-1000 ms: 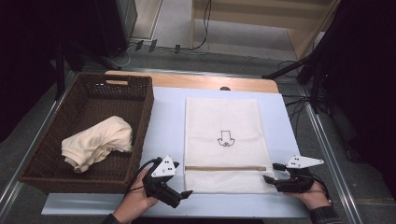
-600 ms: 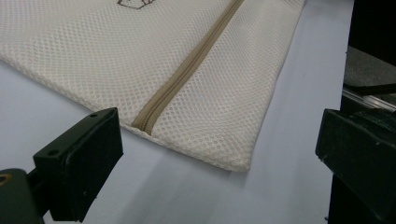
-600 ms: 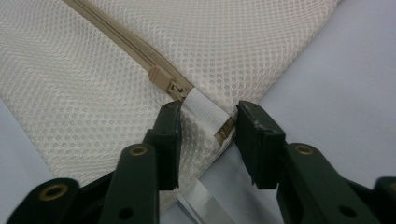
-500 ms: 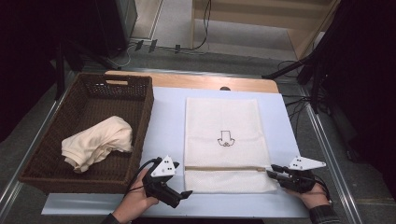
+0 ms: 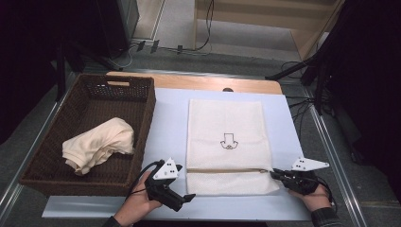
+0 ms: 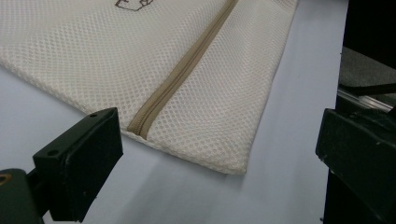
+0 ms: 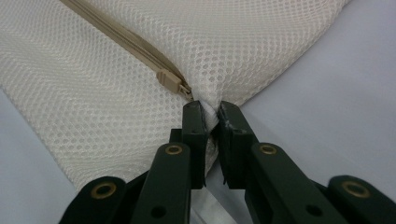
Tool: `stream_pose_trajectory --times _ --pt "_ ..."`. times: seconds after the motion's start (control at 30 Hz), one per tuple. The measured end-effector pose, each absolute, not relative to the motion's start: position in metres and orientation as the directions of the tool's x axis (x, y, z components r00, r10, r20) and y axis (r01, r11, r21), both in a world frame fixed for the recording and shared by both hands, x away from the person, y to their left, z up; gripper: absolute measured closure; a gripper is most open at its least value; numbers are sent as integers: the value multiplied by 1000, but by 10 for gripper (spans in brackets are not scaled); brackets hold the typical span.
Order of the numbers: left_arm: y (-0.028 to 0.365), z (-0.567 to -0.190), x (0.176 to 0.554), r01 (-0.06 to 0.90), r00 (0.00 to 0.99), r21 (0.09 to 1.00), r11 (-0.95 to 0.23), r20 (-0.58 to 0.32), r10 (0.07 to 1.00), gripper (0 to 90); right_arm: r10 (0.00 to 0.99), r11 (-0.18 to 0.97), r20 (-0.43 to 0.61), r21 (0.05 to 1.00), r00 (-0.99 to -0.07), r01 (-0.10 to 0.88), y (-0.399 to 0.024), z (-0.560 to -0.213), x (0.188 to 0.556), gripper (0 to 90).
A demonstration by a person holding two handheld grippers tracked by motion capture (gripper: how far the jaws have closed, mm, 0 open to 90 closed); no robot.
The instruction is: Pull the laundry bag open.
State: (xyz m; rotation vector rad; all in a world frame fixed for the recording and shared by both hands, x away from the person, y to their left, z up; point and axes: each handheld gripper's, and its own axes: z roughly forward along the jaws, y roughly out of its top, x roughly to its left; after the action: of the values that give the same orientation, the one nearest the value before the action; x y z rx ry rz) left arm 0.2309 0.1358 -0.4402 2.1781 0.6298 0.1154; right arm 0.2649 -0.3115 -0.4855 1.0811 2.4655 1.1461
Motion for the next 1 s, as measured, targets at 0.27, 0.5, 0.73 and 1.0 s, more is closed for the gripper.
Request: stream_pose_trajectory --times 0.27,0.5,0.73,1.0 --pt "134 -441 231 407 872 748 -523 -149 466 7 693 417 133 728 -709 544 -309 -484 267 827" --pt "132 -438 232 407 881 743 -531 -166 443 7 685 400 161 732 -710 552 -307 -477 268 826" --pt "128 -434 236 396 899 741 -543 -192 394 1 670 394 158 753 -726 527 -302 -470 267 826" --pt "122 -434 243 389 902 753 -531 -195 385 39 650 366 172 783 -740 503 -299 -464 266 827"
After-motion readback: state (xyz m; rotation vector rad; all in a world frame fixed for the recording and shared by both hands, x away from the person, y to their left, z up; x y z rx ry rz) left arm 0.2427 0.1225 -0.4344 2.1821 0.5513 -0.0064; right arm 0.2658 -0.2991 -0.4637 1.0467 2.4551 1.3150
